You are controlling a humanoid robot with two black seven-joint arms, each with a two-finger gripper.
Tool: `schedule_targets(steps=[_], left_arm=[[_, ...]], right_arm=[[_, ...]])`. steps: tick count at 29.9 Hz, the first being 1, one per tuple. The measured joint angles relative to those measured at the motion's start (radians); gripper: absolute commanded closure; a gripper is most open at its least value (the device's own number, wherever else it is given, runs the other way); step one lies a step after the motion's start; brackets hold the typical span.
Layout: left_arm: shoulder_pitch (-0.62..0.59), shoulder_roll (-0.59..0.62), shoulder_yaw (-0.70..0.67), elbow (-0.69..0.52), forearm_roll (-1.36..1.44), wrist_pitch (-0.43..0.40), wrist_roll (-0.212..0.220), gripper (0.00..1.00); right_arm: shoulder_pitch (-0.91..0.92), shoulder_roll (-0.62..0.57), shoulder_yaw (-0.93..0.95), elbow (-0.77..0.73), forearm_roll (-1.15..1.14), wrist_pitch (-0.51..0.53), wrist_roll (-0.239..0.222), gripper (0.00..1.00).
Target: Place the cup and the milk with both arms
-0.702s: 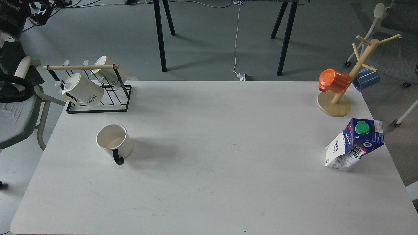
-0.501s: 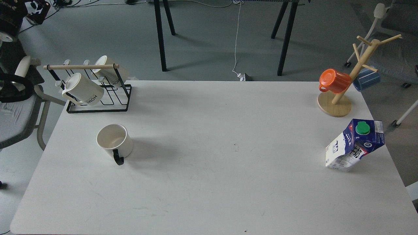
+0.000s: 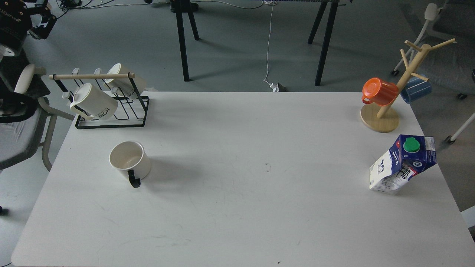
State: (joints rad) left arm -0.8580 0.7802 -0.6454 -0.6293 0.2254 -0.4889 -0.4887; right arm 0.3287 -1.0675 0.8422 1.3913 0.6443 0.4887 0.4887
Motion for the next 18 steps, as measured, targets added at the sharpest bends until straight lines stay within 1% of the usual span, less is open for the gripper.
schedule_targets(steps=[7,10,14,16,18], left_arm=[[-0.041,0.069,-0.005,-0.009,0.417,0.0,0.0,0.0],[-0.051,0.089,-0.004,-0.042,0.646,0.0,0.0,0.0],[-0.036,0.13,0.017,-0.175,1.001,0.0,0.0,0.0],[0.003,0.15,0.041,-0.253,1.158,0.0,0.0,0.0],[0.051,0.169,0.072,-0.313,1.252,0.0,0.0,0.0]], right_arm=[[-0.006,0.003,0.0,0.002,0.001,0.0,0.0,0.02],[-0.01,0.003,0.0,0.002,0.002,0.0,0.0,0.02],[-0.015,0.0,-0.006,0.007,0.002,0.0,0.0,0.02],[-0.021,-0.003,-0.008,0.007,0.002,0.0,0.0,0.02],[-0.03,-0.003,-0.009,0.008,0.002,0.0,0.0,0.02]])
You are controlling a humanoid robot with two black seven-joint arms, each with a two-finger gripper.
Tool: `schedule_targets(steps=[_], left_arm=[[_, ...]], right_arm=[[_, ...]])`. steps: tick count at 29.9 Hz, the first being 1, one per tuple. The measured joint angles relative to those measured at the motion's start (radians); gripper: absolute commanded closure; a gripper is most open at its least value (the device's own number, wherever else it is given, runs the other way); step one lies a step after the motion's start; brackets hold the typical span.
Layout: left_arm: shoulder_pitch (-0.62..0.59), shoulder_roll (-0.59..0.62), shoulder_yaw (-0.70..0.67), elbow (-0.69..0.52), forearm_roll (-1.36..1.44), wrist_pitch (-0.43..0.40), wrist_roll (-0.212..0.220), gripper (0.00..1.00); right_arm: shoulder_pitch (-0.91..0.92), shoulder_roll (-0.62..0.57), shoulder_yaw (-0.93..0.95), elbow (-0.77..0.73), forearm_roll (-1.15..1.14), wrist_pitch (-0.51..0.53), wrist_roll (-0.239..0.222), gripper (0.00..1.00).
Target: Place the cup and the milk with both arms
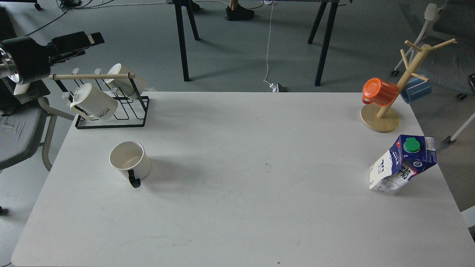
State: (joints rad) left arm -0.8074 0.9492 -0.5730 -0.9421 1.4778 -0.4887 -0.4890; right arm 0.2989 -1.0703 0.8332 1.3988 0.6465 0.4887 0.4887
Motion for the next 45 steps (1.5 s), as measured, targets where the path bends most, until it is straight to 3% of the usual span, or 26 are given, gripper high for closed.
schedule_targets(steps=[5,12,15,31,43,45], left_arm=[[0.079,0.016,0.124,-0.06,0.13,0.036,0.0,0.0],[0.097,-0.006,0.283,-0.04,0.336,0.273,0.0,0.0],[0.097,-0.022,0.308,-0.015,0.345,0.324,0.0,0.0],[0.118,-0.144,0.317,0.12,0.354,0.323,0.001,0.0],[0.125,-0.233,0.347,0.227,0.355,0.297,0.001,0.05],[0.124,-0.254,0.349,0.249,0.355,0.298,0.001,0.1]], right_arm=[[-0.017,0.002,-0.003,0.003,-0.001,0.0,0.0,0.02],[-0.033,0.003,-0.003,0.016,-0.001,0.0,0.0,0.02],[-0.038,0.003,-0.002,0.024,-0.001,0.0,0.0,0.02],[-0.058,0.003,-0.002,0.028,-0.001,0.0,0.0,0.02],[-0.066,0.003,-0.002,0.028,-0.001,0.0,0.0,0.02],[-0.069,0.003,-0.002,0.028,0.0,0.0,0.0,0.02]])
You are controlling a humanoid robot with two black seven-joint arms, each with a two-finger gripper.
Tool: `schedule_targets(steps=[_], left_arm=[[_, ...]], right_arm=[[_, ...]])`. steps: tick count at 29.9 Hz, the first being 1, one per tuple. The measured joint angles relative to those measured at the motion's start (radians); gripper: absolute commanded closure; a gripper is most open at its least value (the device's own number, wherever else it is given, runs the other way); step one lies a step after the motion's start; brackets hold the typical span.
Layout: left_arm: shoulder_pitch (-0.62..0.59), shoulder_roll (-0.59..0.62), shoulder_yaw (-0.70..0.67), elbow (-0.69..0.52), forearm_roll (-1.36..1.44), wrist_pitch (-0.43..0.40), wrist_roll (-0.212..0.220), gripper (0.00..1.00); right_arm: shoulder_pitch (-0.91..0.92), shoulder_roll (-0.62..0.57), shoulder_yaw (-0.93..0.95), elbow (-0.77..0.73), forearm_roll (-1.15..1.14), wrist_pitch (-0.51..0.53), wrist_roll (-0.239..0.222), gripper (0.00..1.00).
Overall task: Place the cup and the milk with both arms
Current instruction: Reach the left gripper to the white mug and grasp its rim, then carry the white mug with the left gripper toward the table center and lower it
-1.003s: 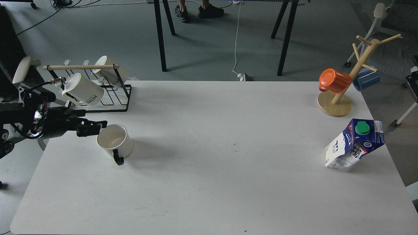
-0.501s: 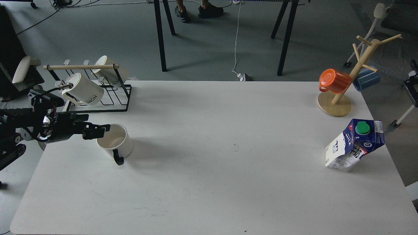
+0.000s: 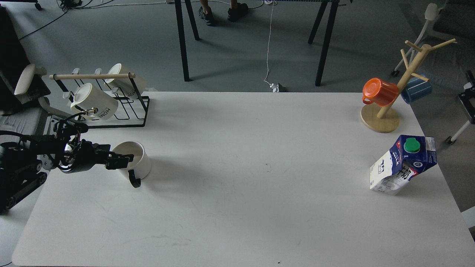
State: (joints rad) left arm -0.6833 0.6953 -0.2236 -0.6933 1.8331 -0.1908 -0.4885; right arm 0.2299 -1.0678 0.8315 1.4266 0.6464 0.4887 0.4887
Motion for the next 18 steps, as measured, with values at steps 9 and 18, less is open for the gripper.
schedule_targets(steps=[9,18], left_arm=[[0.0,-0.028,0.004,0.026,0.009,0.031,0.0,0.97],[-0.004,-0.016,0.003,0.008,0.017,0.077,0.0,0.98]], right_arm=[[-0.009,-0.001,0.003,0.0,0.001,0.0,0.0,0.02],[-0.022,0.0,0.002,0.003,0.001,0.0,0.0,0.02]])
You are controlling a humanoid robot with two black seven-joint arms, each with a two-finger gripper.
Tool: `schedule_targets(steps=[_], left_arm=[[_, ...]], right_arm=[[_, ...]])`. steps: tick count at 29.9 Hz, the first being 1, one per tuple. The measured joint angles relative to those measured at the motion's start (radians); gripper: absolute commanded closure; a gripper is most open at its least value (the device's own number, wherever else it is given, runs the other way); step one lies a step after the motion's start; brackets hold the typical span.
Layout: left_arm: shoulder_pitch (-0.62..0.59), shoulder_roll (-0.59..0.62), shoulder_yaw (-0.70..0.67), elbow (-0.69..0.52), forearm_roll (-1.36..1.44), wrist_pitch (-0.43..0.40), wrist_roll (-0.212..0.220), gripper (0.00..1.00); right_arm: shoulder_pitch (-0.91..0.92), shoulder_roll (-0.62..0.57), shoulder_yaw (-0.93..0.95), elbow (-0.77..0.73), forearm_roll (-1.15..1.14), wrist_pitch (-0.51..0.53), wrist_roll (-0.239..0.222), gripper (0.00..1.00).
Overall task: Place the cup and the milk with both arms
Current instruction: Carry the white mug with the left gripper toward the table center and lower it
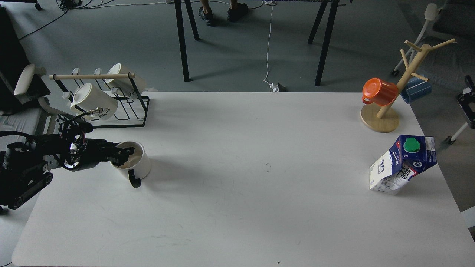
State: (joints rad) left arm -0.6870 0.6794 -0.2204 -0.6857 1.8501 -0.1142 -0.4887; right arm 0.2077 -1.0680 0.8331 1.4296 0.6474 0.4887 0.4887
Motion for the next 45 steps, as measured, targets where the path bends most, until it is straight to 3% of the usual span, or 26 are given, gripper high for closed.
schedule_targets(steps=[7,13,18,22,27,33,45], left_arm=[[-0.009,0.112,0.031,-0.205,0.0,-0.025,0.0,0.98],[-0.071,0.197,0.003,-0.418,-0.01,-0.129,0.0,0.97],[-0.133,0.178,-0.051,-0.515,-0.025,-0.231,0.0,0.97],[-0.176,0.035,-0.068,-0.495,-0.023,-0.276,0.0,0.97],[-0.208,-0.191,-0.06,-0.385,-0.009,-0.297,0.0,0.96],[-0.204,-0.346,-0.051,-0.242,0.016,-0.29,0.0,0.95],[-0.146,-0.456,-0.017,-0.167,0.046,-0.228,0.0,0.9]], right_arm=[[-0.002,0.0,0.0,0.0,0.001,0.0,0.0,0.02],[-0.002,0.001,0.005,0.002,0.002,0.0,0.0,0.02],[-0.001,0.002,0.006,0.001,0.002,0.0,0.0,0.02],[0.0,0.003,0.007,0.0,0.003,0.0,0.0,0.02],[-0.002,0.008,0.007,-0.002,0.005,0.0,0.0,0.02],[-0.002,0.008,0.005,-0.004,0.006,0.0,0.0,0.02],[-0.002,0.017,0.002,0.0,0.006,0.0,0.0,0.02]])
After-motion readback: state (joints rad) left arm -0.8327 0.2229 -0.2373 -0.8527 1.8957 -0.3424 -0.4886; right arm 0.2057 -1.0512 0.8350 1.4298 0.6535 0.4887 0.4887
